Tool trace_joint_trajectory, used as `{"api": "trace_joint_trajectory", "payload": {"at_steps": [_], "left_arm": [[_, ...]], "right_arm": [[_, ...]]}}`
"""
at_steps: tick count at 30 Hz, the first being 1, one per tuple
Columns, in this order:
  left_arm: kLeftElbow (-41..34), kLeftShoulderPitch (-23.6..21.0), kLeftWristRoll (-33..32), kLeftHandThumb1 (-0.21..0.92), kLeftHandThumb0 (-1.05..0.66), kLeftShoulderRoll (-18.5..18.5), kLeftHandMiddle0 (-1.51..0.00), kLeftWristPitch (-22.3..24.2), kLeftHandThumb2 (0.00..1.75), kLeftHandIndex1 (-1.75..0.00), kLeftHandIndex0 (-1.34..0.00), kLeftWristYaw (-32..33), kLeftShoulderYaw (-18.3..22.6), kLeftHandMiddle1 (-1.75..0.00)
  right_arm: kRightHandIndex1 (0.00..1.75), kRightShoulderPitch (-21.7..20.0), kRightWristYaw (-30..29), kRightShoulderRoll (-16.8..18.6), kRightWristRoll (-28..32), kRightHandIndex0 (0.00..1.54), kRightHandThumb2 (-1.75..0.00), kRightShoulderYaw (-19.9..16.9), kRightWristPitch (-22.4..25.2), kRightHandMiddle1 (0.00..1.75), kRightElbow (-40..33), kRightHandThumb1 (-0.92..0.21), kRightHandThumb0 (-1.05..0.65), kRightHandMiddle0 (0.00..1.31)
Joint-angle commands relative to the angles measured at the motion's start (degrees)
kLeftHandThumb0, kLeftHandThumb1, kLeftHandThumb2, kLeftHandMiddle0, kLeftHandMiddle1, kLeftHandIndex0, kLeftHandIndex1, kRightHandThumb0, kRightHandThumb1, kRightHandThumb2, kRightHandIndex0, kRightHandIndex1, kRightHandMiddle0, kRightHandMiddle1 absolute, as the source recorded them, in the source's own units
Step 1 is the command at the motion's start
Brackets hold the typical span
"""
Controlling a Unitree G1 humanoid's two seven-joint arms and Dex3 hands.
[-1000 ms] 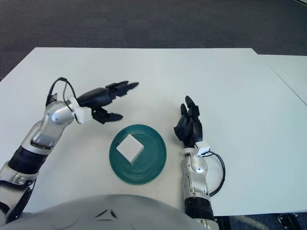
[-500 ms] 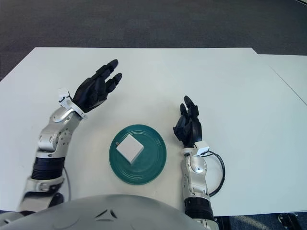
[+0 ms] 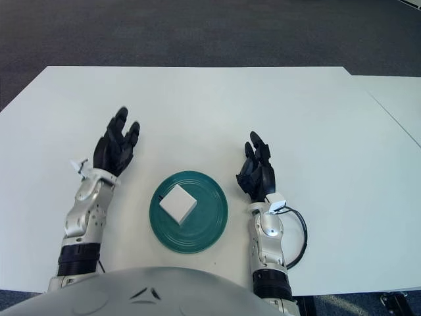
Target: Put the charger into the plate.
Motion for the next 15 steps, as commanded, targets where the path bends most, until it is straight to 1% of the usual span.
{"api": "trace_joint_trajectory", "payload": {"at_steps": [1, 5, 10, 15], "left_arm": [[6.13, 0.8, 5.58, 0.92, -1.05, 0.68, 0.0, -9.15, 0.9, 0.0, 0.0, 0.56, -2.1, 0.0], [7.49, 0.69, 9.21, 0.92, -1.05, 0.15, 0.0, -11.47, 0.91, 0.0, 0.0, 3.35, -3.73, 0.0], [6.16, 1.17, 10.48, 0.92, -1.05, -1.45, 0.0, -11.87, 0.96, 0.0, 0.0, 6.33, -4.77, 0.0], [5.72, 2.16, 12.04, 0.92, -1.05, -2.15, 0.0, -12.54, 1.0, 0.0, 0.0, 8.61, -5.79, 0.0]], "right_arm": [[0.0, 3.04, 0.06, 2.07, 2.03, 0.13, -0.87, -0.37, 0.88, 0.39, 7.86, -0.92, -0.9, 0.0], [0.01, 2.87, 0.38, 1.79, 1.73, 0.15, -0.88, -0.53, 1.21, 0.42, 7.87, -0.92, -0.9, 0.0], [0.01, 3.81, 1.17, 1.3, 1.58, 0.17, -0.89, -0.04, 3.01, 0.46, 5.85, -0.92, -0.89, 0.0], [0.01, 4.01, 2.33, 0.69, 1.85, 0.18, -0.9, -0.02, 4.64, 0.45, 4.9, -0.92, -0.85, 0.0]]}}
